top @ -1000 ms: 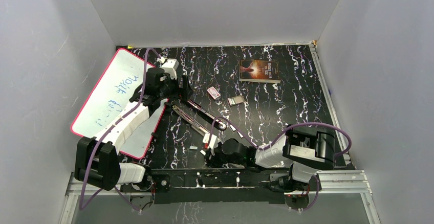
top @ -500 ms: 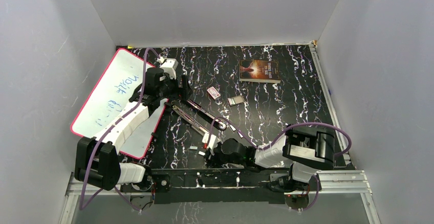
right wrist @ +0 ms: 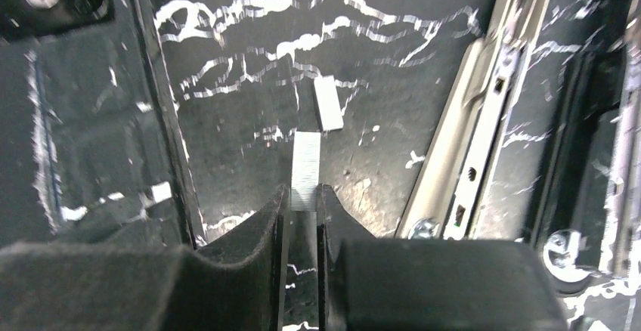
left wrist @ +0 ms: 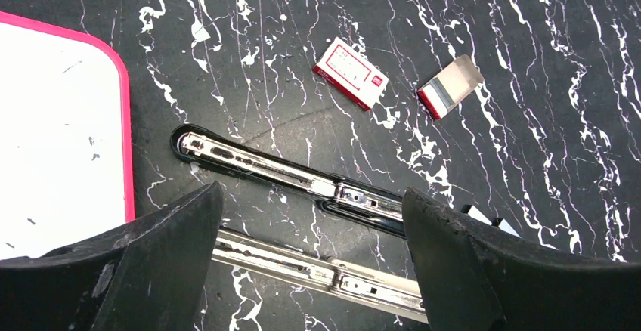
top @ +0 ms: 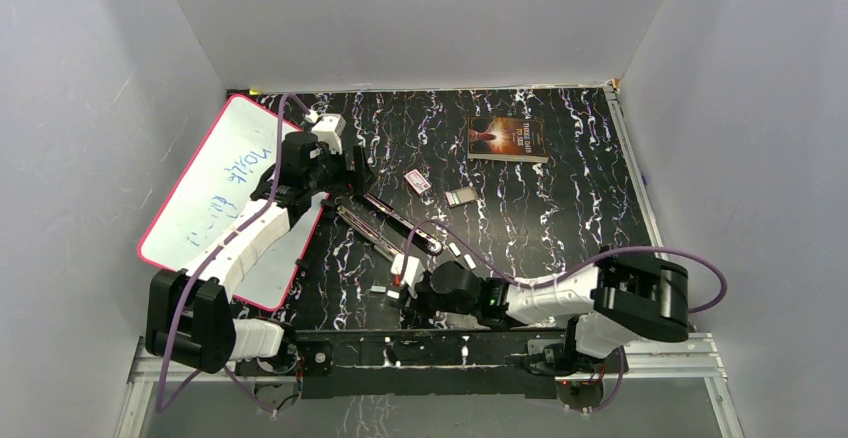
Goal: Load the staples into the stapler
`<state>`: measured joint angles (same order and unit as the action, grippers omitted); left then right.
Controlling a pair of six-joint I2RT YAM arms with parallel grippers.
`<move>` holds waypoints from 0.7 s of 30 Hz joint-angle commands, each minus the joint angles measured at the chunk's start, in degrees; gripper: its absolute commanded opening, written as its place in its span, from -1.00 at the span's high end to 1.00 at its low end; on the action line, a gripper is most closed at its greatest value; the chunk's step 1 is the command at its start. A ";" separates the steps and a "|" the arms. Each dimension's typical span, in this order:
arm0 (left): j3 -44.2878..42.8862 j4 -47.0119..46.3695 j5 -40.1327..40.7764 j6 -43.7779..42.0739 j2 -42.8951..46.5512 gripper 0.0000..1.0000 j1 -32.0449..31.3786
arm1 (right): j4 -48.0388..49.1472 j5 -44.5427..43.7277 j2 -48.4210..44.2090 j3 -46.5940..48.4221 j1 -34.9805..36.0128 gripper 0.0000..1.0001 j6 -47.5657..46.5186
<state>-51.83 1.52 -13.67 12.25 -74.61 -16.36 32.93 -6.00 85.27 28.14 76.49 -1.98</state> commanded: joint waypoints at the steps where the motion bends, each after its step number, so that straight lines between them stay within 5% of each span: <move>1: 0.93 -1.49 -1.77 0.38 2.43 -0.75 0.46 | -0.89 -0.93 -5.98 3.38 -0.84 1.00 -1.54; 21: -0.02 0.25 -1.62 1.39 0.16 -0.76 0.68 | -19.89 -5.39 -12.14 10.32 -12.71 1.00 12.52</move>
<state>-51.05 0.97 -14.22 13.10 -74.61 -16.19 15.79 -10.02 73.71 35.33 65.34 7.01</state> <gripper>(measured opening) 0.880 0.220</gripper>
